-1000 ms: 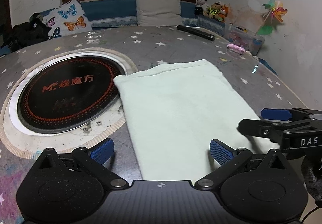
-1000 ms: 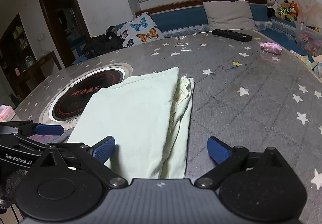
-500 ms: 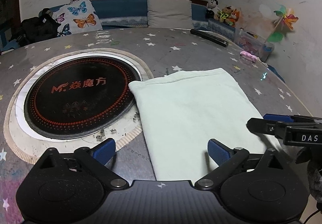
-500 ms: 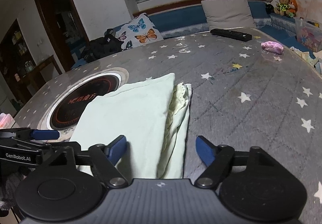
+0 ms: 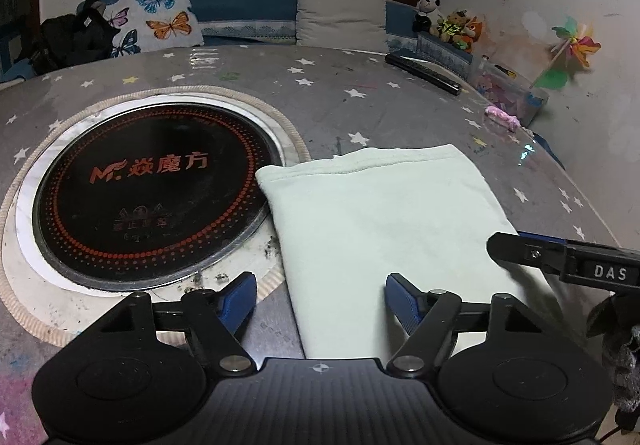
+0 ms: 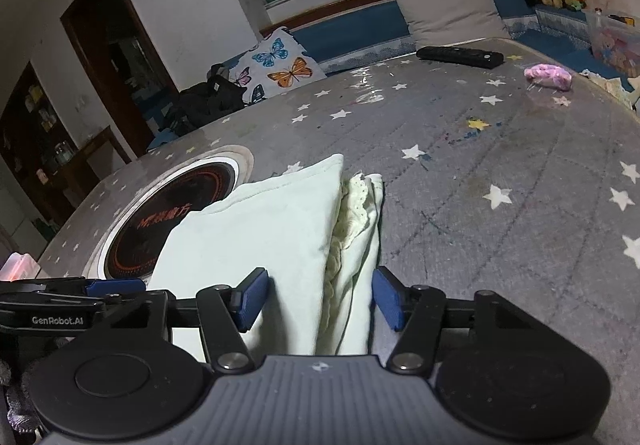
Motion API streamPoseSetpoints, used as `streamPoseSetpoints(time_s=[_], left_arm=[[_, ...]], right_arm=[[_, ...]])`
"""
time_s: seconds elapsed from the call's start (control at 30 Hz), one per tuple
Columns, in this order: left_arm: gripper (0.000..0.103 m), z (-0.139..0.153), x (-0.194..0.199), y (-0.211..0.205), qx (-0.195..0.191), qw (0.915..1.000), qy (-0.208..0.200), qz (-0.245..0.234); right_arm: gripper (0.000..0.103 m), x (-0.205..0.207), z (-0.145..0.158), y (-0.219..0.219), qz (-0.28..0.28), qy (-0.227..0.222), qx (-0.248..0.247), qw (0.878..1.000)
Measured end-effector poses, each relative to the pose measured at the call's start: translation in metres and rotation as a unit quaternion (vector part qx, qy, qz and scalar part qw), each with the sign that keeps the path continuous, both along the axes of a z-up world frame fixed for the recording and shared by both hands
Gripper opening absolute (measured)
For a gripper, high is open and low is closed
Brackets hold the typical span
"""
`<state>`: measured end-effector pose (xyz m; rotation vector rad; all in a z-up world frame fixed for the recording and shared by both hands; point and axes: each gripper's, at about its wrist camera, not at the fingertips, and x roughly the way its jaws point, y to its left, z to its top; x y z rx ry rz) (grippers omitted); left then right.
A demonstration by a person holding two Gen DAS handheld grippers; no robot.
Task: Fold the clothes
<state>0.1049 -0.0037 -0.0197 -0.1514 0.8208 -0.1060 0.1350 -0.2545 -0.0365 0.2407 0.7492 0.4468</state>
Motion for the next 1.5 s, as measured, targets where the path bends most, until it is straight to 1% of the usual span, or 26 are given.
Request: streamPoseSetpoints(time_s=[0.03, 0.13, 0.17, 0.2, 0.23, 0.27, 0.3, 0.37, 0.4, 0.47, 0.6, 0.9, 1.1, 1.2, 1.3, 1.33, 1.37, 1.4, 1.43, 1.5], left_arm=[[0.070, 0.000, 0.001, 0.000, -0.002, 1.0000, 0.000, 0.000], [0.061, 0.001, 0.004, 0.001, -0.007, 1.0000, 0.001, -0.004], [0.056, 0.001, 0.005, 0.001, -0.008, 0.9999, 0.001, -0.006], [0.047, 0.002, 0.006, 0.001, -0.011, 0.9999, 0.001, -0.008], [0.042, 0.002, 0.008, 0.001, -0.016, 0.9998, 0.002, -0.010], [0.032, 0.002, 0.009, 0.000, -0.020, 0.9997, 0.003, -0.011], [0.024, 0.002, 0.010, 0.000, -0.020, 0.9997, 0.003, -0.011], [0.015, 0.005, 0.012, -0.001, -0.021, 0.9997, 0.001, -0.013], [0.012, 0.006, 0.012, -0.003, -0.022, 0.9997, -0.001, -0.014], [0.010, 0.011, 0.015, -0.007, -0.020, 0.9996, -0.008, -0.021], [0.006, 0.024, 0.026, -0.022, -0.016, 0.9989, -0.025, -0.037], [0.005, 0.045, 0.074, -0.072, 0.007, 0.9960, -0.050, -0.074], [0.005, 0.046, 0.109, -0.105, 0.021, 0.9939, -0.052, -0.094], [0.005, 0.040, 0.121, -0.118, 0.025, 0.9933, -0.047, -0.102], [0.007, 0.028, 0.131, -0.126, 0.034, 0.9933, -0.030, -0.106], [0.008, 0.024, 0.132, -0.127, 0.039, 0.9932, -0.026, -0.106], [0.008, 0.021, 0.131, -0.126, 0.044, 0.9932, -0.023, -0.105], [0.008, 0.019, 0.131, -0.125, 0.048, 0.9932, -0.021, -0.104], [0.008, 0.018, 0.131, -0.123, 0.048, 0.9935, -0.021, -0.101], [0.008, 0.019, 0.132, -0.119, 0.047, 0.9943, -0.022, -0.093]], right_arm=[[0.055, 0.001, 0.000, 0.001, 0.002, 0.000, 0.000, 1.000], [0.042, 0.004, -0.003, 0.001, 0.009, 0.007, 0.012, 1.000], [0.037, 0.005, -0.003, 0.000, 0.010, 0.011, 0.018, 1.000], [0.035, 0.006, -0.004, 0.000, 0.011, 0.014, 0.024, 1.000], [0.031, 0.007, -0.005, 0.000, 0.012, 0.017, 0.029, 0.999], [0.026, 0.006, -0.005, 0.000, 0.012, 0.017, 0.035, 0.999], [0.024, 0.006, -0.005, 0.000, 0.011, 0.017, 0.040, 0.999], [0.018, 0.005, -0.003, -0.002, 0.007, 0.014, 0.046, 0.999], [0.017, 0.005, -0.001, -0.003, 0.005, 0.011, 0.049, 0.999], [0.012, 0.004, 0.002, -0.005, 0.000, 0.007, 0.055, 0.998], [0.011, 0.007, 0.010, -0.015, -0.012, -0.003, 0.060, 0.998], [0.011, 0.028, 0.034, -0.048, -0.043, -0.039, 0.040, 0.998], [0.011, 0.055, 0.044, -0.077, -0.071, -0.052, 0.023, 0.996], [0.011, 0.065, 0.042, -0.087, -0.080, -0.051, 0.016, 0.995], [0.012, 0.076, 0.030, -0.098, -0.092, -0.031, 0.015, 0.995], [0.013, 0.079, 0.025, -0.101, -0.095, -0.021, 0.015, 0.995], [0.017, 0.082, 0.019, -0.106, -0.106, -0.007, 0.010, 0.994], [0.018, 0.084, 0.014, -0.110, -0.115, 0.000, 0.005, 0.993], [0.020, 0.084, 0.014, -0.112, -0.118, -0.001, 0.003, 0.993], [0.020, 0.085, 0.014, -0.118, -0.125, -0.004, 0.001, 0.992]])
